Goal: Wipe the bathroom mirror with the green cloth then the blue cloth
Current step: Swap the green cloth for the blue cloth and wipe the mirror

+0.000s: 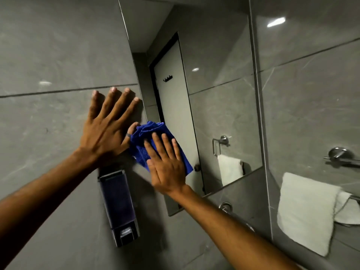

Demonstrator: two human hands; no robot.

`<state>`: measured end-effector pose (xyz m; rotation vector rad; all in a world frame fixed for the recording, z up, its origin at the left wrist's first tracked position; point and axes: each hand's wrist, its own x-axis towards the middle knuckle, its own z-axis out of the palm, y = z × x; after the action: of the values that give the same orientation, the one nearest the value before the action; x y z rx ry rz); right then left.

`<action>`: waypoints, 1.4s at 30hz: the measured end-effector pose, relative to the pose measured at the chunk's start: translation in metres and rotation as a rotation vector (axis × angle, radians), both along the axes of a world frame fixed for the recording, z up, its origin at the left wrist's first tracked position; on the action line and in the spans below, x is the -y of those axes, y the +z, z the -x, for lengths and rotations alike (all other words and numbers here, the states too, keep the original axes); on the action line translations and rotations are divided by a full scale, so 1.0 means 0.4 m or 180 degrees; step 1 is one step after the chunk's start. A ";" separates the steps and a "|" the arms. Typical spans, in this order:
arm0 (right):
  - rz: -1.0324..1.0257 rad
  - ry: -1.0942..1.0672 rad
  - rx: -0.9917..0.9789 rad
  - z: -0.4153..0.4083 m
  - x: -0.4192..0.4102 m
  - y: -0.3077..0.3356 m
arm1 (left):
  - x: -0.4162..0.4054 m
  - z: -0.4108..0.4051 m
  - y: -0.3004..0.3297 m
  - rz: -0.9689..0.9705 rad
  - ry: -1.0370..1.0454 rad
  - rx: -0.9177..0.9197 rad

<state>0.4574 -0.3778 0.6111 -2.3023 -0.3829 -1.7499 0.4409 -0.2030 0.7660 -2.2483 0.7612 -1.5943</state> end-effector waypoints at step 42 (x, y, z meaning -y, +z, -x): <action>0.0078 -0.0080 0.0613 -0.046 0.057 0.645 | 0.003 -0.041 0.102 0.0361 0.0054 0.0711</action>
<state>0.4758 -0.4006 0.8692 -2.1698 -0.4124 -1.9971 0.4574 -0.2042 0.8069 -2.0953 0.6047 -1.8837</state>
